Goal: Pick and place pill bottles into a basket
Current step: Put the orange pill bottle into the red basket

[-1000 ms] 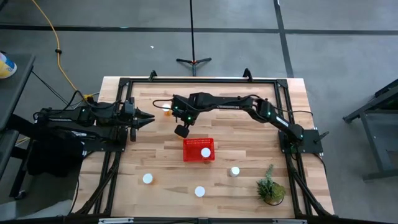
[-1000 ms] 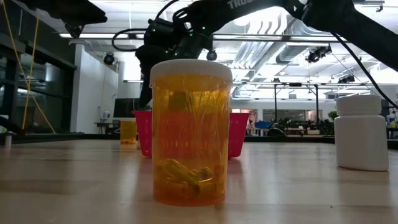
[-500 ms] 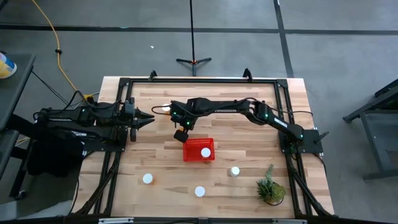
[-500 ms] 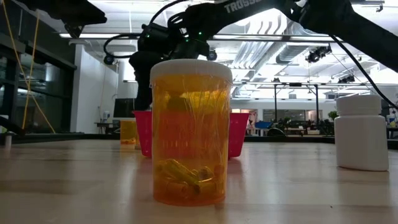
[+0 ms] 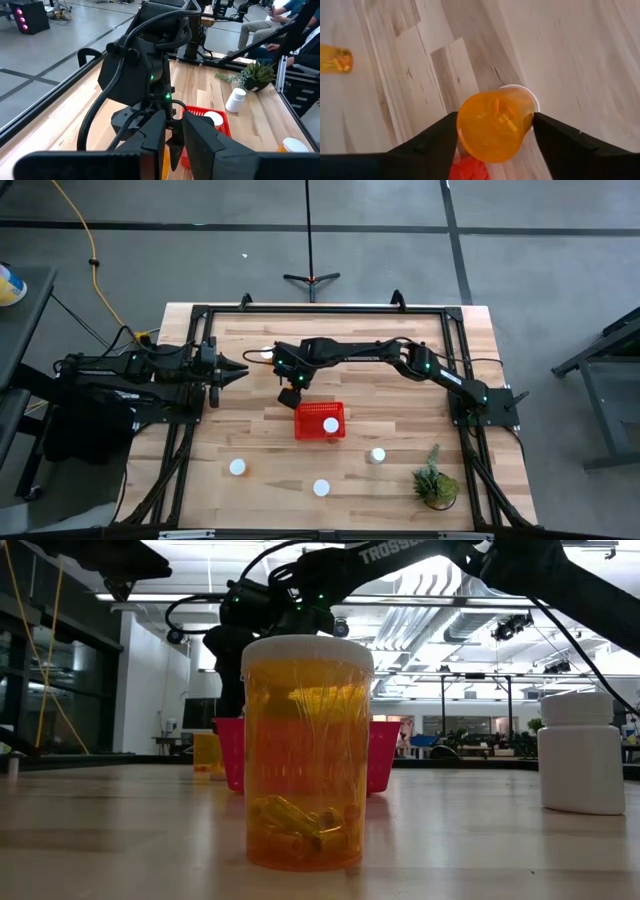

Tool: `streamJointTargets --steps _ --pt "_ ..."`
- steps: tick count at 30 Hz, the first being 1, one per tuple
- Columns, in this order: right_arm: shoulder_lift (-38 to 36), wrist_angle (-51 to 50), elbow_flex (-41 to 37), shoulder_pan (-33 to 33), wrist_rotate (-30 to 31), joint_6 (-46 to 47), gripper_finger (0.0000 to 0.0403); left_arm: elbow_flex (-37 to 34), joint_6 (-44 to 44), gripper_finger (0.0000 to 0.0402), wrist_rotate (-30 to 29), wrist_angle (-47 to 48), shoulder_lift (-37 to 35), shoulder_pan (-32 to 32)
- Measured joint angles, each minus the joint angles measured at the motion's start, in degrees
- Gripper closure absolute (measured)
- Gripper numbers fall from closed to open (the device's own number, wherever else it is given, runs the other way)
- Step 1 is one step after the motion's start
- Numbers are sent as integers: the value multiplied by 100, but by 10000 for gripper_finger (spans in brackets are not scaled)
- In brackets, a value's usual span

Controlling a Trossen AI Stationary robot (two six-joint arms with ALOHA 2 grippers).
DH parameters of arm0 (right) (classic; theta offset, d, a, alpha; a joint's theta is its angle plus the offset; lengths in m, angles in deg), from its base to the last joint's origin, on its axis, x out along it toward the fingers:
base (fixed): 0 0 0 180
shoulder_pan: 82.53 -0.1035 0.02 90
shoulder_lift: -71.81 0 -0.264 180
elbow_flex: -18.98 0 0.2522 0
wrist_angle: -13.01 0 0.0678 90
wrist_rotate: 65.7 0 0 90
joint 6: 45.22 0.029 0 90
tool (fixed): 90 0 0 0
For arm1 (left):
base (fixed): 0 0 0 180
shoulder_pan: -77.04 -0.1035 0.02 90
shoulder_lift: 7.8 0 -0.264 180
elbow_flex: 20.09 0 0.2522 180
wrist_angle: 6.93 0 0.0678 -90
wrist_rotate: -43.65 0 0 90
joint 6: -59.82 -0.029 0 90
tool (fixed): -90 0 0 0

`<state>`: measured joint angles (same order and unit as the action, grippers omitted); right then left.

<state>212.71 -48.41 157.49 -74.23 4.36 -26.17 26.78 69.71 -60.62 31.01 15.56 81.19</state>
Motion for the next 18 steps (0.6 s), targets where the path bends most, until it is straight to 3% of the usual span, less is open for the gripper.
streamJointTargets --steps 8,18 --pt "-15 148 7 4 -20 0 228 0 2 298 2 2 0 0" --pt "-13 287 4 2 -17 9 228 0 46 298 11 2 0 0"
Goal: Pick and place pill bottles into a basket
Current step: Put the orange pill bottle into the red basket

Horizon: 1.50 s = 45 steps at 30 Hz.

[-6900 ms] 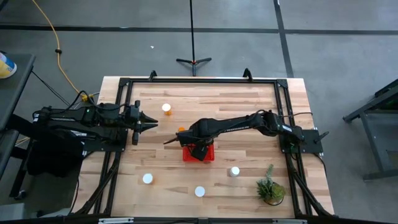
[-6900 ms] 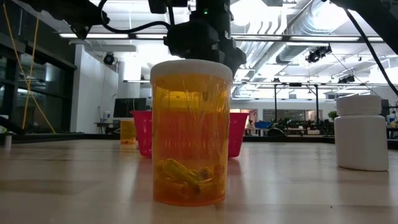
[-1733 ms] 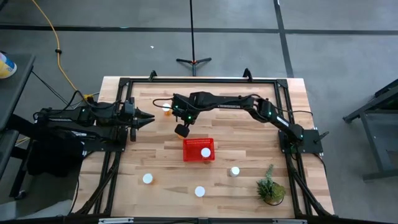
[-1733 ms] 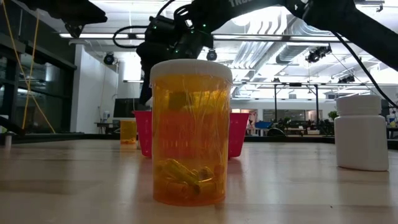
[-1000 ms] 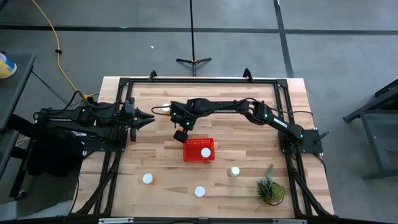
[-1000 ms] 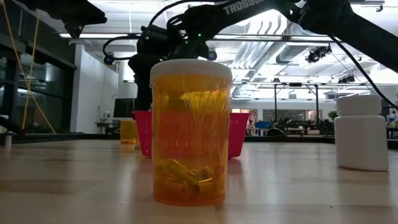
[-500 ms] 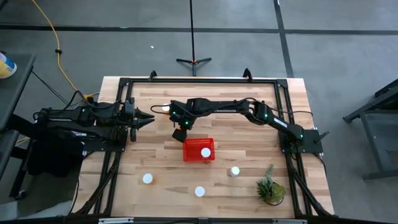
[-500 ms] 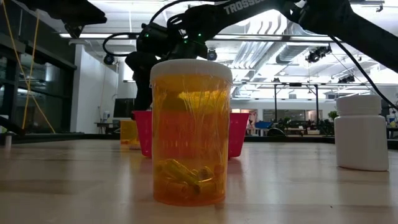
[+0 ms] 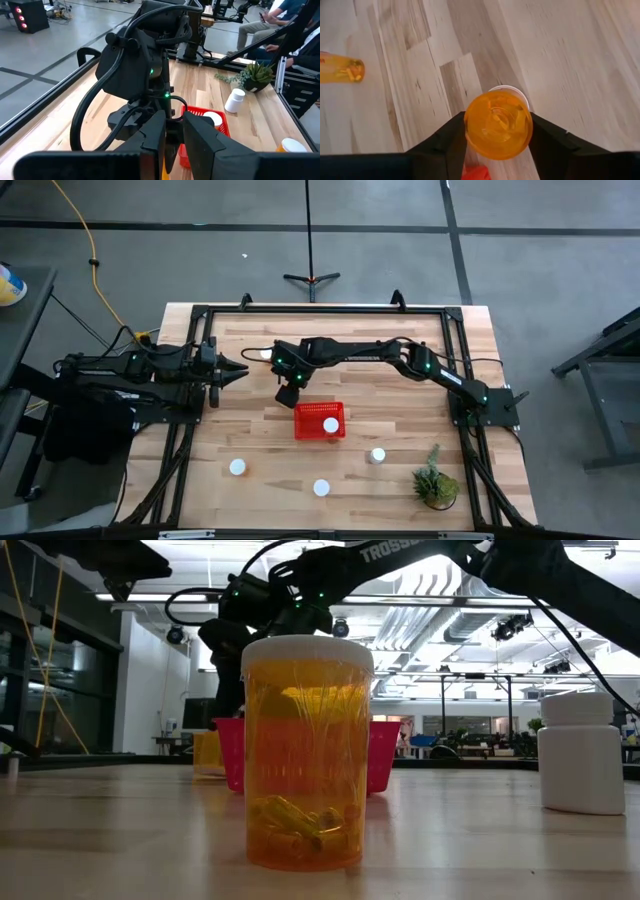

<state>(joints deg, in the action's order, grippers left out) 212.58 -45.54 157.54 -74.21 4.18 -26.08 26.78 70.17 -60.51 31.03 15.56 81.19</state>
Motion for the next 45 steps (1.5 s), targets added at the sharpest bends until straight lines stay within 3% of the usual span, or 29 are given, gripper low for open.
streamJointTargets --steps 16,28,35,45 --pt "-101 91 -4 41 39 -71 238 0 1 298 -2 55 1 0" --pt "-558 -419 -4 185 529 -372 237 0 47 298 9 333 2 0" --pt "-847 -437 -2 201 756 -454 234 -14 52 298 13 1077 15 0" --pt "-1093 -373 -1 136 733 -411 232 -624 55 298 59 344 55 0"
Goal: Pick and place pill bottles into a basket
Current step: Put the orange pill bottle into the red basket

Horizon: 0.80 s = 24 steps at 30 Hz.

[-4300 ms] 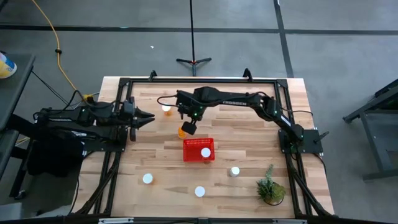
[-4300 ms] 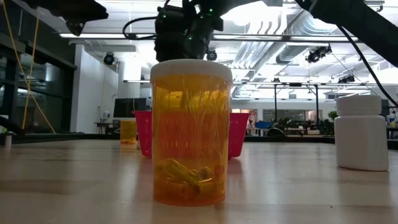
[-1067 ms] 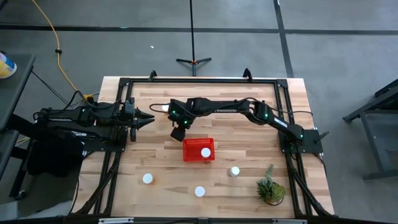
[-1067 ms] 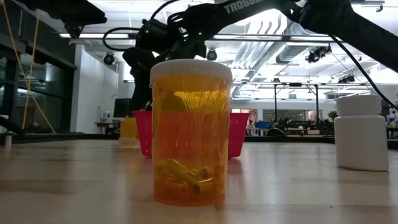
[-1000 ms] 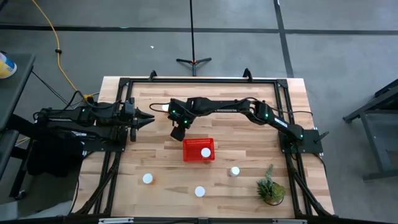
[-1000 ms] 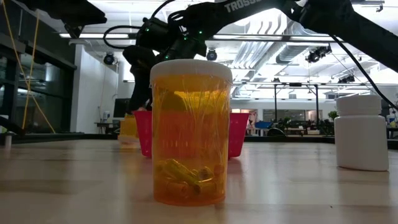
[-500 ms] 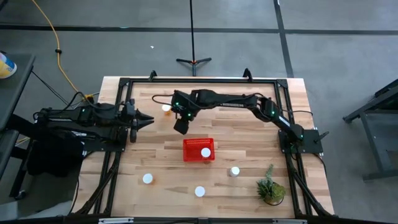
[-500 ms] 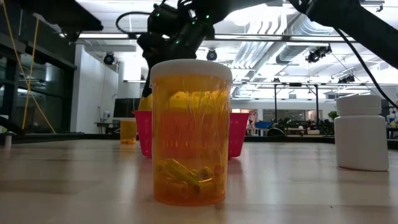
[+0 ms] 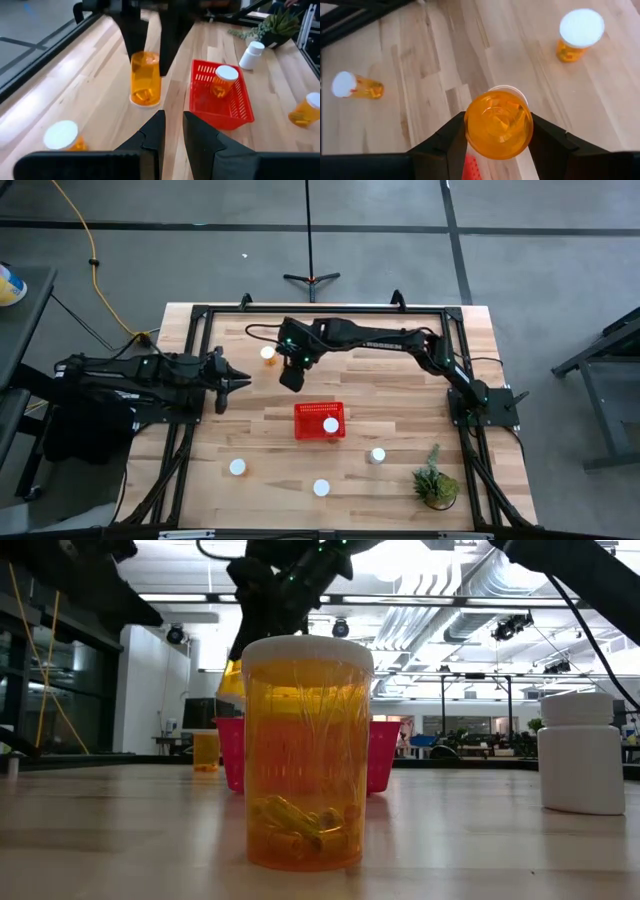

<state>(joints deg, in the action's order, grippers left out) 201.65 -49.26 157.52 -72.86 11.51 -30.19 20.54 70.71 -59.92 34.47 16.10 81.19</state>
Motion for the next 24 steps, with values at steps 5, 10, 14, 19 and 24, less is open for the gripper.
streamJointTargets --steps 5,10,14,19,24 --pt "-12 -85 203 -69 -11 33 233 -258 -4 298 -7 -398 -2 0" --pt "-21 -188 524 -110 47 33 229 -454 -4 298 -43 -384 -4 0" --pt "-21 -292 735 -121 51 47 233 -640 -9 298 -259 -431 -2 0" --pt "-21 -354 868 -188 95 98 229 -770 -141 298 -714 -557 -2 0" --pt "-21 -395 873 -259 188 101 231 -899 -370 298 -947 -990 -2 0"
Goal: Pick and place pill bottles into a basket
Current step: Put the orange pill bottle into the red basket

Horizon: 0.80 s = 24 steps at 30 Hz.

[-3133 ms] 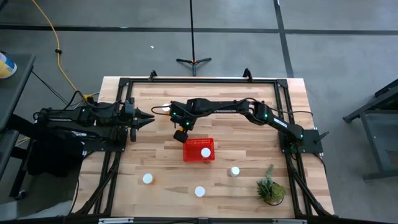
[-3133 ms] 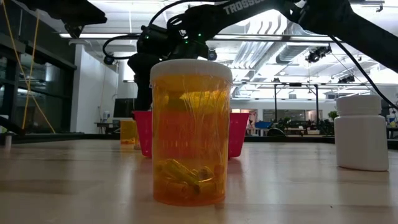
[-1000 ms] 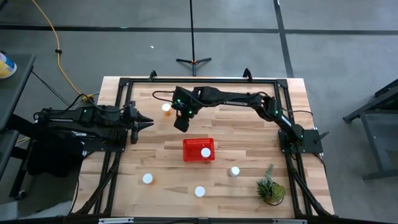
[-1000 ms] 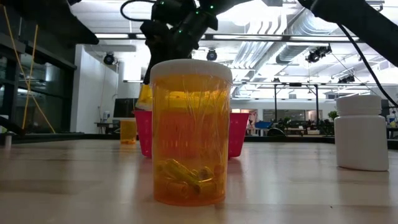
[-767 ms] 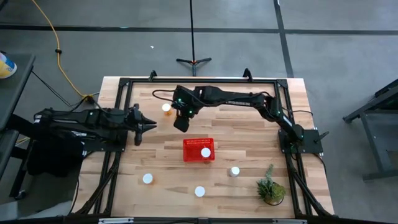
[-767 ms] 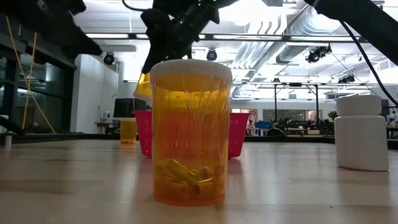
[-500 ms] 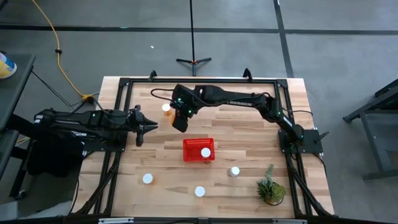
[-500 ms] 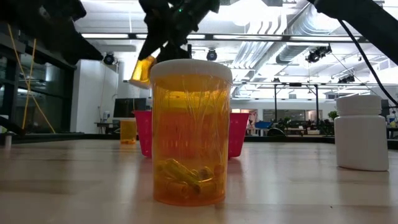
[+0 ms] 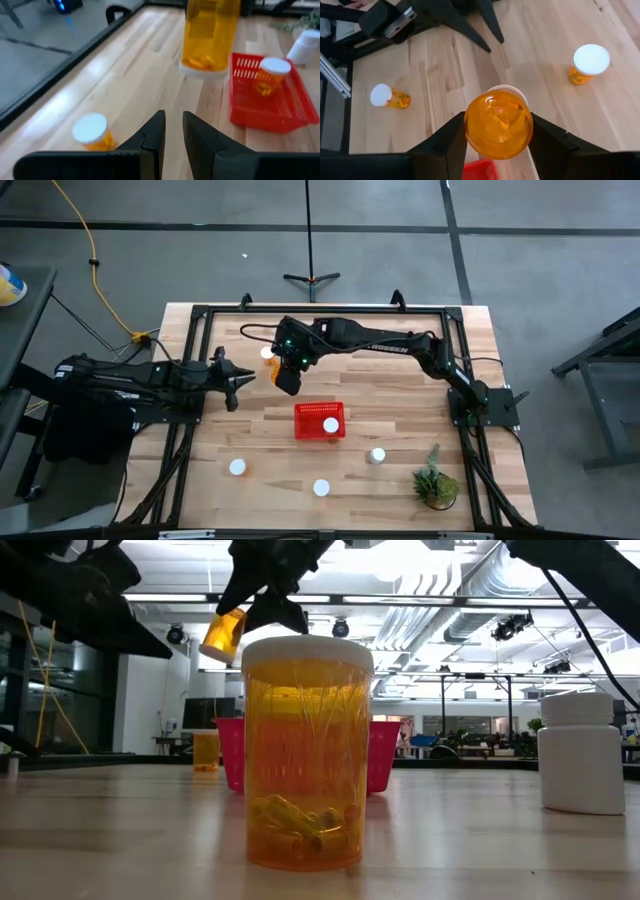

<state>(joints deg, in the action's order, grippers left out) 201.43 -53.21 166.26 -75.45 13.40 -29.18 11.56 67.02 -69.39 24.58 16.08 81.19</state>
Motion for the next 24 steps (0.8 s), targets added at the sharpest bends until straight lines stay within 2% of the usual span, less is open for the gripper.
streamJointTargets --steps 15,20,24 --pt "0 -1 0 -14 51 44 228 -23 92 291 483 -163 92 0" --pt "0 -1 -2 -30 34 44 228 -23 78 230 545 -172 256 0" --pt "0 -3 -2 -38 27 44 230 -23 79 158 -136 -286 473 -2"
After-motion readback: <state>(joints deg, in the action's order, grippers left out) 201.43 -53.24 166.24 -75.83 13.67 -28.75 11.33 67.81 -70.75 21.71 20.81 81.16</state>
